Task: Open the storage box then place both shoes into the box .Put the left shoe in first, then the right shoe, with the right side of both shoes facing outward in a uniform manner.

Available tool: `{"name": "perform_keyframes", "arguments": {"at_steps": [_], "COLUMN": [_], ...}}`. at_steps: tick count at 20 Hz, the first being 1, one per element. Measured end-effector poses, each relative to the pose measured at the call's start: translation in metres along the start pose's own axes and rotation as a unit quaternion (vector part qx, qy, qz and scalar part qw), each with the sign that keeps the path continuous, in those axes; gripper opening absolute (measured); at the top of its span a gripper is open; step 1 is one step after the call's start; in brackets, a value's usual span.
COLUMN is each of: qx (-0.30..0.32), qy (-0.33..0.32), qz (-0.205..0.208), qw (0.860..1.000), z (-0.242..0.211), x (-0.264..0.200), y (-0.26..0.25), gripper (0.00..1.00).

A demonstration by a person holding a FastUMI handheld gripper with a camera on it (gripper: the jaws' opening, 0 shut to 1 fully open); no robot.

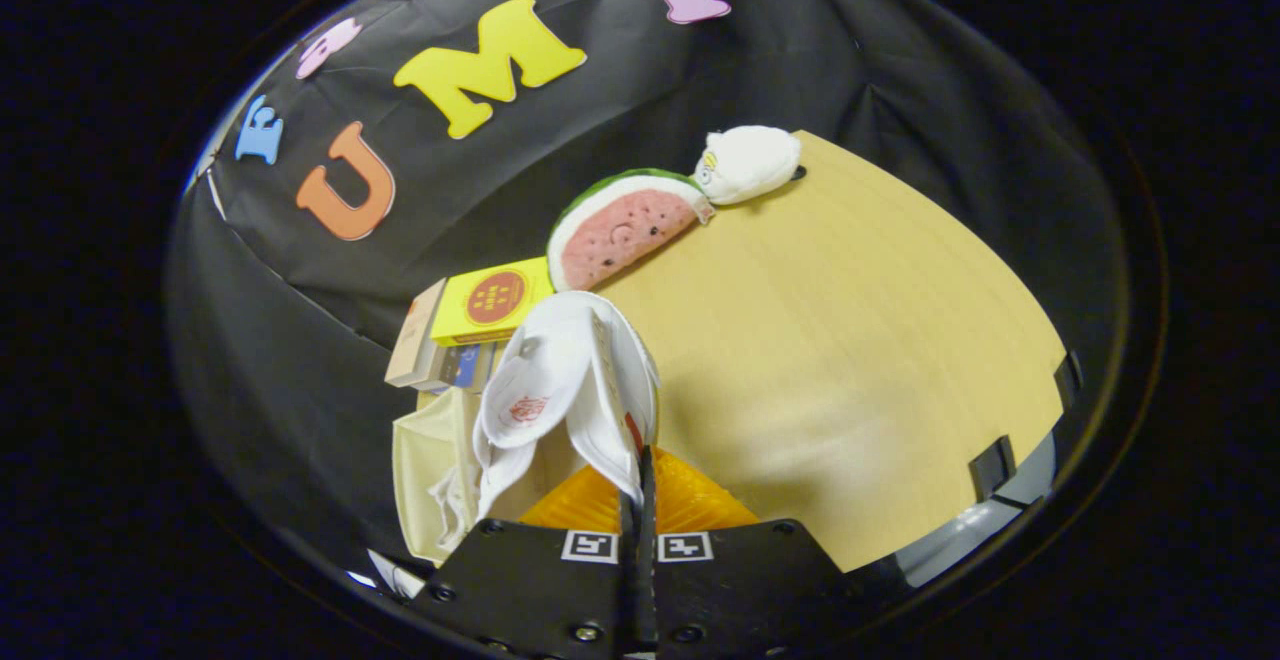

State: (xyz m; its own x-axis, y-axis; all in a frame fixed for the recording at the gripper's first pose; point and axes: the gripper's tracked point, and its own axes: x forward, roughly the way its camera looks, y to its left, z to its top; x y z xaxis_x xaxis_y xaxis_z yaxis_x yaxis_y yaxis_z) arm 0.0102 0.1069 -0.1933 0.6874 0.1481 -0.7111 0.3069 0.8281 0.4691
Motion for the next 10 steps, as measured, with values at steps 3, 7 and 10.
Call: {"name": "perform_keyframes", "arguments": {"at_steps": [3, 7, 10], "qx": [-0.005, -0.01, -0.008], "qy": [-0.004, 0.007, 0.012], "qz": [0.009, 0.019, 0.019], "qw": [1.0, 1.0, 1.0], "z": [-0.019, -0.052, -0.078], "x": [-0.004, 0.009, 0.026], "y": [0.059, 0.123, 0.156], "gripper": [0.0, 0.0, 0.0]}}
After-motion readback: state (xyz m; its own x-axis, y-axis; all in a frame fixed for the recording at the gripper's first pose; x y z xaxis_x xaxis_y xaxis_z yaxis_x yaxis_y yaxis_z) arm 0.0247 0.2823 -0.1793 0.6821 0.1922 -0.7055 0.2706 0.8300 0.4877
